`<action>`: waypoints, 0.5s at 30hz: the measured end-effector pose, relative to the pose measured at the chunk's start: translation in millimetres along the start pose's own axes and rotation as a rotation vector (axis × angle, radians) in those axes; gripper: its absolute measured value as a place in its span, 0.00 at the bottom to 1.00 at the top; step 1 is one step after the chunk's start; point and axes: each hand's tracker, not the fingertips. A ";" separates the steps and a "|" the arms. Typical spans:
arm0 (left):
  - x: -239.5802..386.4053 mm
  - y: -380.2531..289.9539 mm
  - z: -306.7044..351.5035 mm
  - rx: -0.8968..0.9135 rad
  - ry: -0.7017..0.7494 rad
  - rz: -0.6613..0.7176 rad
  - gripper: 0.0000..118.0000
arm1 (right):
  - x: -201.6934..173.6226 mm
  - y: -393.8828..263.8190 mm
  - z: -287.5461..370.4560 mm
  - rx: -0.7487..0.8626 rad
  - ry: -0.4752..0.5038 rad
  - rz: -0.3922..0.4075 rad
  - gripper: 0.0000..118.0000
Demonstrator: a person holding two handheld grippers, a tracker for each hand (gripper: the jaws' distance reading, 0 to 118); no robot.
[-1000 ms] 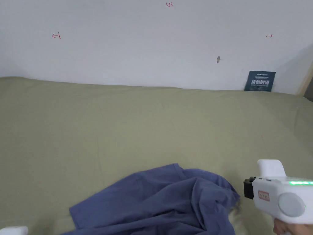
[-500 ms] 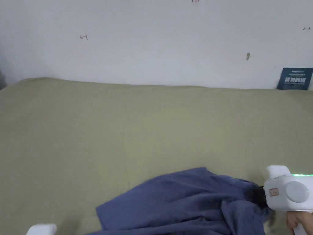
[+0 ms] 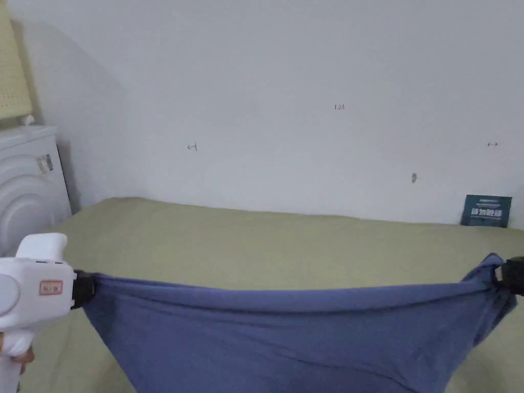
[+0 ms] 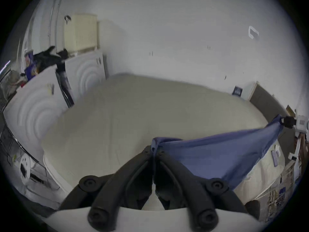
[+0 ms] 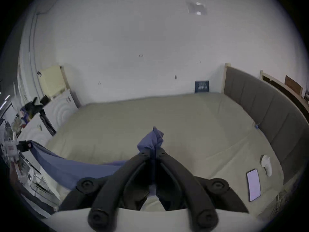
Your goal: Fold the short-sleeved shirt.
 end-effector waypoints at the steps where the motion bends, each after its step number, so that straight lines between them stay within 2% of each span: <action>1: 3.5 13.8 9.7 0.027 0.008 -0.013 0.01 | -3.0 6.9 13.9 0.023 0.005 0.004 0.02; 4: 15.3 43.3 31.0 0.091 0.025 -0.034 0.01 | -10.9 23.3 44.0 0.102 -0.035 0.039 0.02; 7: 27.5 67.1 40.3 0.126 0.017 -0.037 0.01 | -14.4 40.1 67.1 0.150 -0.040 0.033 0.02; 15: 63.6 127.8 6.6 0.157 0.044 -0.057 0.01 | -13.3 90.6 55.4 0.214 -0.114 0.031 0.02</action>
